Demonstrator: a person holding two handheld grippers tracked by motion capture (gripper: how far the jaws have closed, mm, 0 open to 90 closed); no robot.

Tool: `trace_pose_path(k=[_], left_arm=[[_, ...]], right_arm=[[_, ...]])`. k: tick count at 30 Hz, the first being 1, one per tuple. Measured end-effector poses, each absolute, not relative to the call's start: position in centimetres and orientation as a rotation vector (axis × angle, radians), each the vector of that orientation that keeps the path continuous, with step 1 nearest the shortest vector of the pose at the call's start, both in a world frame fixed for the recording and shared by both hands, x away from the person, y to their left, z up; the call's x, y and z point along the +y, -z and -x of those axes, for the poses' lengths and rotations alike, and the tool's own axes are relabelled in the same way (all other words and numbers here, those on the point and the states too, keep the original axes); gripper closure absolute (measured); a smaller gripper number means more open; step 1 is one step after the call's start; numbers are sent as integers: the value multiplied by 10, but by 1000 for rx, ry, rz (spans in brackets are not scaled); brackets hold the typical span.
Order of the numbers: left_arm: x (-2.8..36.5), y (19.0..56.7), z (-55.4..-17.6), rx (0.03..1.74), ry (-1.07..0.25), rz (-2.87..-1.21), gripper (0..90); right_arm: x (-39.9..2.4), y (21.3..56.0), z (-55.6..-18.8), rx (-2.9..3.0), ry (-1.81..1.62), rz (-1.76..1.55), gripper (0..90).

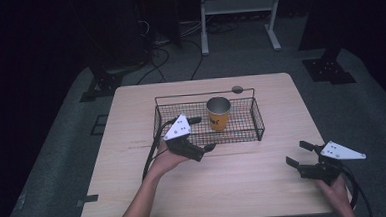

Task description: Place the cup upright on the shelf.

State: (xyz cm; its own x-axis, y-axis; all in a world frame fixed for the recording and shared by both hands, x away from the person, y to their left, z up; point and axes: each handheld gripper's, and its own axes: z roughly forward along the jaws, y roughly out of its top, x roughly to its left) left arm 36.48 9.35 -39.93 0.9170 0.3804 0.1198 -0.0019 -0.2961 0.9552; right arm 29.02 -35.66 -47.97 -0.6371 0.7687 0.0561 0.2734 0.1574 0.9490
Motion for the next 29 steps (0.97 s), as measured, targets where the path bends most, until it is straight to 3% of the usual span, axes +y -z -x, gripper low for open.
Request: trace_pose_path(k=[29], left_arm=[[121,430,-317,334,-364,-1801,15]], right_arm=[[-358,480,-290,1999,-1497,-983,133]])
